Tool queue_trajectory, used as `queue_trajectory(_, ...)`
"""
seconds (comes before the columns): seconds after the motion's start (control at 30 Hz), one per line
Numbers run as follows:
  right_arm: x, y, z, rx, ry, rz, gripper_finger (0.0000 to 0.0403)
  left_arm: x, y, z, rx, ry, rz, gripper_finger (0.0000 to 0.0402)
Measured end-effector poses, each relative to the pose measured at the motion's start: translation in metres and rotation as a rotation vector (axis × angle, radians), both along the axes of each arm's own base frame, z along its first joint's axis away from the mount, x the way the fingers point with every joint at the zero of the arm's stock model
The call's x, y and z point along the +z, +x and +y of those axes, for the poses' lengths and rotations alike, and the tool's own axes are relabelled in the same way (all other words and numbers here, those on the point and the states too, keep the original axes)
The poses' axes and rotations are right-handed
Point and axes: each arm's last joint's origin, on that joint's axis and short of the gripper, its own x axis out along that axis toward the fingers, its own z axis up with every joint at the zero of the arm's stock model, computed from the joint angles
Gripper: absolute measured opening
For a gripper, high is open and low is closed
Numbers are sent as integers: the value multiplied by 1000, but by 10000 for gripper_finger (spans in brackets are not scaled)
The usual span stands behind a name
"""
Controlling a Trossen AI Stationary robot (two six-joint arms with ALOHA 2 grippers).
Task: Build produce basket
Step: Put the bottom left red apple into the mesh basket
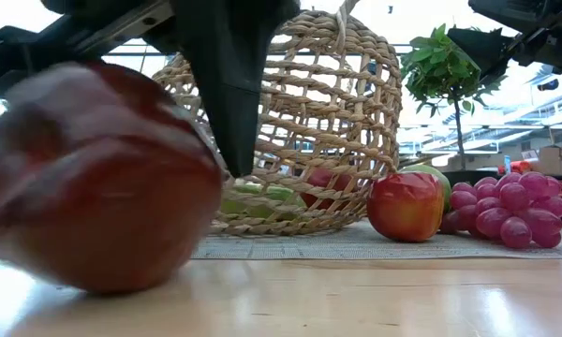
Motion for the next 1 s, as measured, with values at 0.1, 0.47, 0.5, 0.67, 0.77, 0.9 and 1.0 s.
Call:
queue_trajectory(0.1,0,0,0,-1,0,0,275,-1,-2,-2,-15,-7,12,396)
queue_trajectory(0.47,0,0,0,0,0,0,275,-1,-2,-4,-109,-4,22,387)
queue_trajectory(0.5,0,0,0,0,0,0,275,-1,-3,-4,-109,-4,23,383)
queue_trajectory(0.67,0,0,0,0,0,0,275,-1,-3,-4,-119,-3,25,356)
queue_trajectory(0.77,0,0,0,0,0,0,275,-1,-3,-4,-120,-3,25,341)
queue_trajectory(0.9,0,0,0,0,0,0,275,-1,-2,-4,-118,-3,26,334)
queue_trajectory(1.0,0,0,0,0,0,0,275,-1,-1,-3,-116,-5,24,334)
